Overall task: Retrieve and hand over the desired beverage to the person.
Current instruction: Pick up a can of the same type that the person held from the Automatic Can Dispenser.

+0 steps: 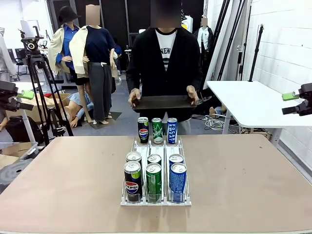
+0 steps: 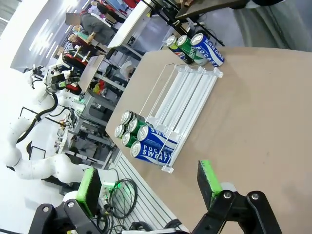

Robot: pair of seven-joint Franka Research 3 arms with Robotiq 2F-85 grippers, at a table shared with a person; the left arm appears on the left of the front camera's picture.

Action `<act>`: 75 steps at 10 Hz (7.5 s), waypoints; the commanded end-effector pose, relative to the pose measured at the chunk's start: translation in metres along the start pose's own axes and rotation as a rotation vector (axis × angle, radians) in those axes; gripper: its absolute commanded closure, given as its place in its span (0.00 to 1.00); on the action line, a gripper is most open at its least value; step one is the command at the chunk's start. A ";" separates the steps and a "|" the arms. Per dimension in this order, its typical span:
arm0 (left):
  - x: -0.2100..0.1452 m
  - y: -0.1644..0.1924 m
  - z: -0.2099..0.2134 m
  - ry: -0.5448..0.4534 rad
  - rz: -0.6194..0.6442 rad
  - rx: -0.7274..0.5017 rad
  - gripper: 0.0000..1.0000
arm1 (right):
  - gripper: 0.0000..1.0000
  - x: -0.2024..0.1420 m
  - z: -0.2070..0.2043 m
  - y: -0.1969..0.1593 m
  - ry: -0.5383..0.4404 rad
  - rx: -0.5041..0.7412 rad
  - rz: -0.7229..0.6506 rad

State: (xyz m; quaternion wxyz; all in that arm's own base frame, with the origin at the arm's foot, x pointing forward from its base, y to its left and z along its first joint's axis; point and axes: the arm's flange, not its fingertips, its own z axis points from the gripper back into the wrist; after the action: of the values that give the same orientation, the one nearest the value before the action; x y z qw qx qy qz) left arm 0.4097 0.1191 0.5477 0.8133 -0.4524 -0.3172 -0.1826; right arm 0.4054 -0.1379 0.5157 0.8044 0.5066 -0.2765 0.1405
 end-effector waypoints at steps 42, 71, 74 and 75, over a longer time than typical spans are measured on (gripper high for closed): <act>-0.001 -0.001 0.000 -0.007 0.006 -0.012 0.00 | 0.00 0.001 0.000 -0.001 0.002 -0.005 -0.001; -0.001 -0.001 0.000 -0.007 0.006 -0.012 0.00 | 0.00 0.001 0.000 -0.001 0.002 -0.005 -0.001; -0.001 -0.001 0.000 -0.007 0.006 -0.012 0.00 | 0.00 0.001 0.000 -0.001 0.002 -0.005 -0.001; -0.001 -0.001 0.000 -0.007 0.006 -0.012 0.00 | 0.00 0.001 0.000 -0.001 0.002 -0.005 -0.001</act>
State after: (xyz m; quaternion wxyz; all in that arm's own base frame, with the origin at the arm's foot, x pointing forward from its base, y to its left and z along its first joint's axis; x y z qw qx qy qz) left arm 0.4098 0.1186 0.5477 0.8136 -0.4520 -0.3166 -0.1829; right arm 0.4053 -0.1382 0.5156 0.8047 0.5063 -0.2766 0.1401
